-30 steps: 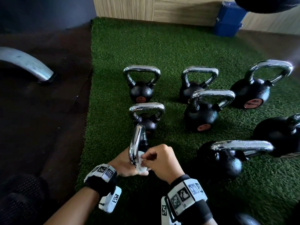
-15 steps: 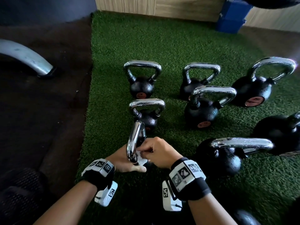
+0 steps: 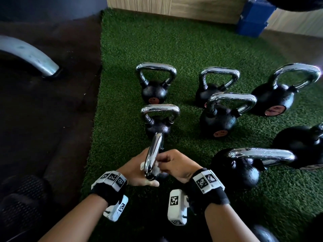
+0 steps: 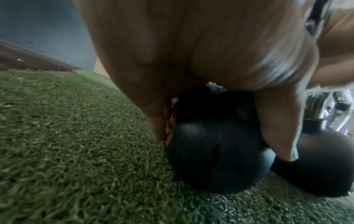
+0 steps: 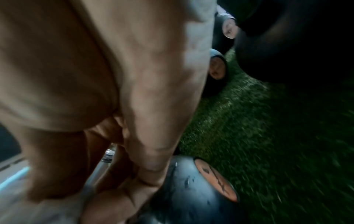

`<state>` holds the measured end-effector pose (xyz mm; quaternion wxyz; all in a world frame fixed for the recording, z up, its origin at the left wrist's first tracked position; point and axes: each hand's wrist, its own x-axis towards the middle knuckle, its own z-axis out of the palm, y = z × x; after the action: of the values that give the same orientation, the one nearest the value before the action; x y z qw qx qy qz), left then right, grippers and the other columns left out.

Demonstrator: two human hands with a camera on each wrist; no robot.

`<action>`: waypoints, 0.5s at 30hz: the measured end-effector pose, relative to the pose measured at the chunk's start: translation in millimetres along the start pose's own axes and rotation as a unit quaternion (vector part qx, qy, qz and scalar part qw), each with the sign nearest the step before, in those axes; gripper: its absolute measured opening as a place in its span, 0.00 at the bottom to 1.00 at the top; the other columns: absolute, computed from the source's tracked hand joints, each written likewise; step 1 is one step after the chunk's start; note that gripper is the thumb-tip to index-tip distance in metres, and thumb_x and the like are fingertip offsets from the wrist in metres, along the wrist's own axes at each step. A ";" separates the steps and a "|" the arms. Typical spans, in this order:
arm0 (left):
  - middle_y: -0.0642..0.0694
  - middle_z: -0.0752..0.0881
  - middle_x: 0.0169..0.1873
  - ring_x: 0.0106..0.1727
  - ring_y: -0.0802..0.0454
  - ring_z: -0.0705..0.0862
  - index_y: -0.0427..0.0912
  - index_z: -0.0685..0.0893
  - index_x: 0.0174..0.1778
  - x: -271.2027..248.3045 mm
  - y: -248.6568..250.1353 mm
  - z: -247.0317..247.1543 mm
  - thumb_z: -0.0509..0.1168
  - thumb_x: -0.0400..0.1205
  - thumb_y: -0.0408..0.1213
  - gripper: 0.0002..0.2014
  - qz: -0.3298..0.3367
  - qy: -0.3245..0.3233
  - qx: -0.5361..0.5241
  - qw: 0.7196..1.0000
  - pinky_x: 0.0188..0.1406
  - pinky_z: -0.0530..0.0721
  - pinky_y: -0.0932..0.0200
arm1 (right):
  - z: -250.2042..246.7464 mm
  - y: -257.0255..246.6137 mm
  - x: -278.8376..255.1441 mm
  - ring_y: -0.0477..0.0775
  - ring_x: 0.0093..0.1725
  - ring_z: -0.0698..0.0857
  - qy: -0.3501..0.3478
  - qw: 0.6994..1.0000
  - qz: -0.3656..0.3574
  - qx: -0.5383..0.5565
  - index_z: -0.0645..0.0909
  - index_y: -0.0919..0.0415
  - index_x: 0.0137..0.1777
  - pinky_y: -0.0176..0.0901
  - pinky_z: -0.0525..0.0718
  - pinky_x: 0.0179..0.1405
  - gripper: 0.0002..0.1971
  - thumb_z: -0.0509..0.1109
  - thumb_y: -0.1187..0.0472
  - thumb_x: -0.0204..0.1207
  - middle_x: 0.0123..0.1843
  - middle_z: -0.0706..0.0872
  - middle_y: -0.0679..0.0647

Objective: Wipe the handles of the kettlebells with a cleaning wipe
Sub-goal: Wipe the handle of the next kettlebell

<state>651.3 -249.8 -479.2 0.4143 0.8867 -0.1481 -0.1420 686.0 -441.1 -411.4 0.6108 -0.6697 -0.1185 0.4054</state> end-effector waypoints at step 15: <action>0.46 0.76 0.72 0.75 0.50 0.77 0.55 0.69 0.77 -4.1 20.0 1.3 0.89 0.61 0.43 0.50 0.057 0.037 -0.015 0.998 0.75 0.79 0.49 | 22.6 14.5 2.2 0.55 0.33 0.92 0.142 0.911 -0.021 0.387 0.86 0.67 0.44 0.44 0.92 0.35 0.06 0.74 0.72 0.67 0.40 0.91 0.64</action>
<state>644.1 -261.4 -464.0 0.4403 0.8750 -0.1812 -0.0874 667.0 -426.6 -423.9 0.8408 -0.4290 0.1214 0.3071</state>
